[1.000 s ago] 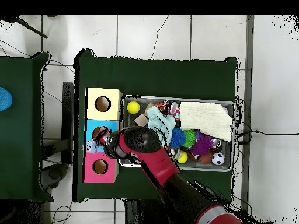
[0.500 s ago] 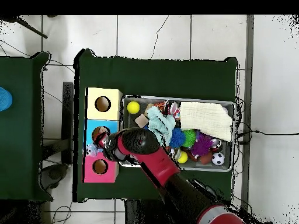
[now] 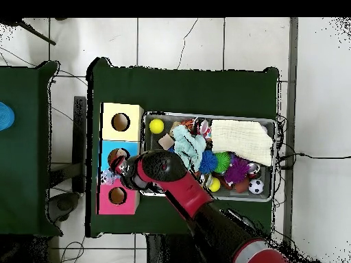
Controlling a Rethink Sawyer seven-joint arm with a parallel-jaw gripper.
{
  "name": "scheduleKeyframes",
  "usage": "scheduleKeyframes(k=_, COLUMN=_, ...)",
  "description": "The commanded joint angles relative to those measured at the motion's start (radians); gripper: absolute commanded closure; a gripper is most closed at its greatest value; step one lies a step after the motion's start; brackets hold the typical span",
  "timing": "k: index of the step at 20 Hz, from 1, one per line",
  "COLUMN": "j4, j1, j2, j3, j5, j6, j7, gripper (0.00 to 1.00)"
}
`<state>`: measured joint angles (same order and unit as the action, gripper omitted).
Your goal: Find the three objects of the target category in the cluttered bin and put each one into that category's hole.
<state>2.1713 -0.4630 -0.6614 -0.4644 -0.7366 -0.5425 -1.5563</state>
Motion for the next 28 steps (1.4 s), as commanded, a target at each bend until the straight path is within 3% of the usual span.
scheduleKeyframes(k=1, j4=-0.065, j1=-0.041, j2=0.058, j3=-0.061, j5=0.041, j6=0.151, j7=-0.040, gripper=1.00)
scheduleKeyframes(k=8, j4=-0.073, j1=-0.052, j2=0.064, j3=-0.070, j5=0.087, j6=0.187, j7=-0.059, gripper=1.00)
scheduleKeyframes(k=28, j4=-0.141, j1=-0.049, j2=0.053, j3=-0.030, j5=0.169, j6=0.107, j7=-0.092, gripper=1.00)
